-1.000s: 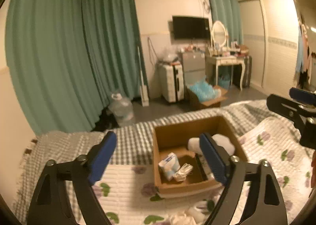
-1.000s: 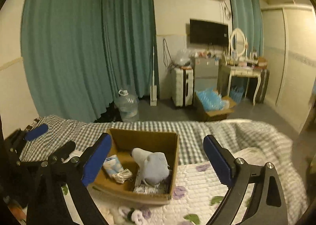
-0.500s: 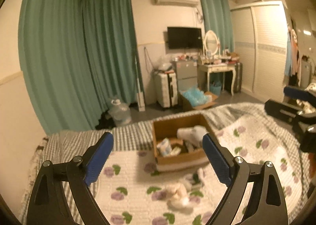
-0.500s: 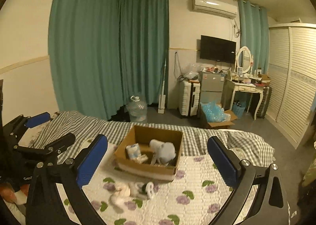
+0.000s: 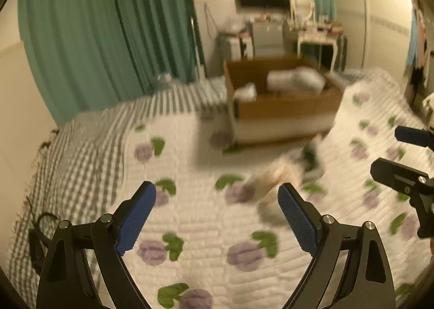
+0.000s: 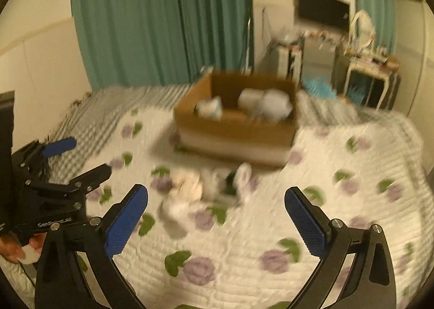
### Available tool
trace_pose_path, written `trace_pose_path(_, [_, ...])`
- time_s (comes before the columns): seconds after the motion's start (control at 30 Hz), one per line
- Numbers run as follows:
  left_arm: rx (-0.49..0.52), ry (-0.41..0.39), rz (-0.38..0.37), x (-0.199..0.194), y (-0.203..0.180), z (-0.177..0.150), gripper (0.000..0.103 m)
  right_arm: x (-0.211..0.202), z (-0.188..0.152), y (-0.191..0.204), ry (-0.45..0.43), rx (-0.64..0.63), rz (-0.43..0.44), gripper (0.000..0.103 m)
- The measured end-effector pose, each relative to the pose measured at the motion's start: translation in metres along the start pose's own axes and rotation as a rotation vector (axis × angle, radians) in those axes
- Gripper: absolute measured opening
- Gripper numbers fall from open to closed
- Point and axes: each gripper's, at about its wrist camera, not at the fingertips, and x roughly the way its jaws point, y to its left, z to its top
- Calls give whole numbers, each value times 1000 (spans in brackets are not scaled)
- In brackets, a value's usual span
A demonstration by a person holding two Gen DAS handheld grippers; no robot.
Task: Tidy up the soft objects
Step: 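Grasp the lace cream cloth with the left tool while the right grasps the white towel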
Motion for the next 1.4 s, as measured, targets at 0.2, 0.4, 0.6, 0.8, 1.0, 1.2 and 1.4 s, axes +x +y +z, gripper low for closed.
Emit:
trace_pose_path(0.2, [-3,29,-29,37,13,-23,93,64,-26,17,79,-5,55,101])
trace_pose_path(0.4, [-65,81,-58,59,27,-44,93,116,-42,30,176,-13,86,100])
trace_pose_path(0.6, [-46,104,-68,69,24,-51,92,138,-43,32,208,9,107,65])
trace_pose_path(0.8, [-37,118,-61,71,23,-53,92,130,-46,35,198,-1,153,37])
trace_pose_path(1.0, [-19,125,-91,65,11,-50,92,97,-52,17,147,52,121,35])
trace_pose_path(1.2, [-3,164,-135,69,-16,-32,92,73,-40,-17,65,132,33,35])
trace_pose_path(1.4, [33,173,-190,91,-51,-13,92,78,-30,-61,43,203,-45,35])
